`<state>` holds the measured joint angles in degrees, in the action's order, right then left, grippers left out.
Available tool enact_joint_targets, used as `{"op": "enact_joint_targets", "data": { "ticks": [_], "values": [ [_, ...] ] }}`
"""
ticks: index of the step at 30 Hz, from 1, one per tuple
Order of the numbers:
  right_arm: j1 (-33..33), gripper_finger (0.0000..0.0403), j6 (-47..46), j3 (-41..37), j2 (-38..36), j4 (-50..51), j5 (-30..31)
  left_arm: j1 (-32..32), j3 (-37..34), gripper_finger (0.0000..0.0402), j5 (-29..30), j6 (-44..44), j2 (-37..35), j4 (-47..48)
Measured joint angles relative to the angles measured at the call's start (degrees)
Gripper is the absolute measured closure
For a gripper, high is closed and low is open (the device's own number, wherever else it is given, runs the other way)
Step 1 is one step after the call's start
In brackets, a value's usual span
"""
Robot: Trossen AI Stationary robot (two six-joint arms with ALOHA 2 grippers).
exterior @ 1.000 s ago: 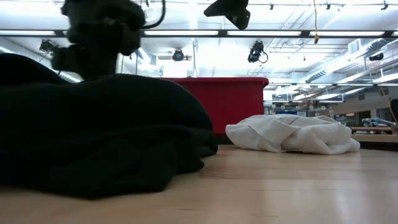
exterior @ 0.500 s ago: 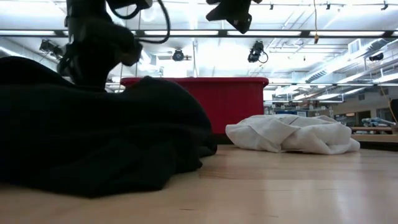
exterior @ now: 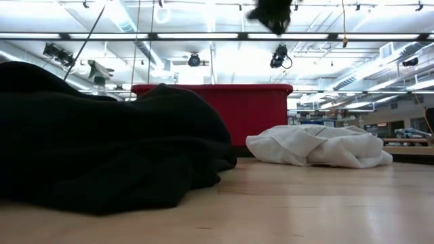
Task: Fold laundry
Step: Fold the black shirt
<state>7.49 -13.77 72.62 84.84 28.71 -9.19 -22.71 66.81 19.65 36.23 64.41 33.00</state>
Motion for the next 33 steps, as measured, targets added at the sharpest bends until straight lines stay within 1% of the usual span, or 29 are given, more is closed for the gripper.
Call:
{"op": "enact_joint_targets", "data": {
  "ticks": [2,4,6,8,9,12,14,17,19,21,24,27,30,33],
  "values": [
    [-0.1,0.0250,-1.5,-2.4,0.4,-1.8,-1.1,-0.5,0.2,0.0400,0.4,9.5,-1.0,4.5],
    [0.3,0.0250,-2.6,-4.5,0.6,-7.1,-1.1,-1.7,-0.2,0.0400,-0.5,18.1,0.1,11.3],
    [0.4,0.0250,-3.1,-5.5,0.6,-10.4,-0.9,-2.4,-1.1,0.0395,-1.1,27.3,3.1,15.5],
    [0.4,0.0250,-3.9,-5.5,0.6,-12.4,-0.7,-2.3,-2.1,0.0376,-3.5,34.2,6.7,21.0],
    [0.2,0.0250,-4.4,-5.5,0.5,-12.6,-0.7,-2.3,-2.3,0.0362,-3.9,36.3,8.3,23.2],
    [-0.2,0.0250,-4.7,-5.2,0.5,-12.8,-0.7,-2.3,-2.4,0.0309,-3.0,41.8,11.6,26.0],
    [-0.1,0.0250,-4.8,-5.2,0.5,-12.8,-1.3,-1.9,-2.4,0.0272,-3.2,44.0,13.0,26.4],
    [0.1,0.0250,-5.5,-5.2,0.5,-12.5,-2.4,-0.8,-2.4,0.0222,-3.9,47.2,14.8,30.9],
    [0.2,0.0250,-5.8,-5.2,0.5,-12.7,-2.7,-0.6,-2.5,0.0198,-4.1,48.3,15.6,33.6],
    [0.3,0.0250,-5.8,-5.2,0.5,-12.8,-2.6,-0.7,-2.5,0.0184,-4.3,48.4,16.0,35.1],
    [0.4,0.0250,-5.8,-5.1,0.5,-12.9,-2.6,-0.6,-3.0,0.0183,-4.4,48.5,16.5,35.5],
    [0.4,0.0250,-5.7,-5.1,0.5,-13.2,-2.6,-0.6,-5.2,0.0198,-5.5,48.7,16.6,32.8],
    [0.4,0.0250,-5.7,-5.1,0.5,-13.6,-2.6,-0.6,-8.5,0.0217,-8.0,48.9,16.6,28.0],
    [0.6,0.0250,-5.5,-5.1,0.5,-13.7,-2.5,-0.6,-12.5,0.0233,-8.9,50.1,16.6,20.5]
  ]
}}
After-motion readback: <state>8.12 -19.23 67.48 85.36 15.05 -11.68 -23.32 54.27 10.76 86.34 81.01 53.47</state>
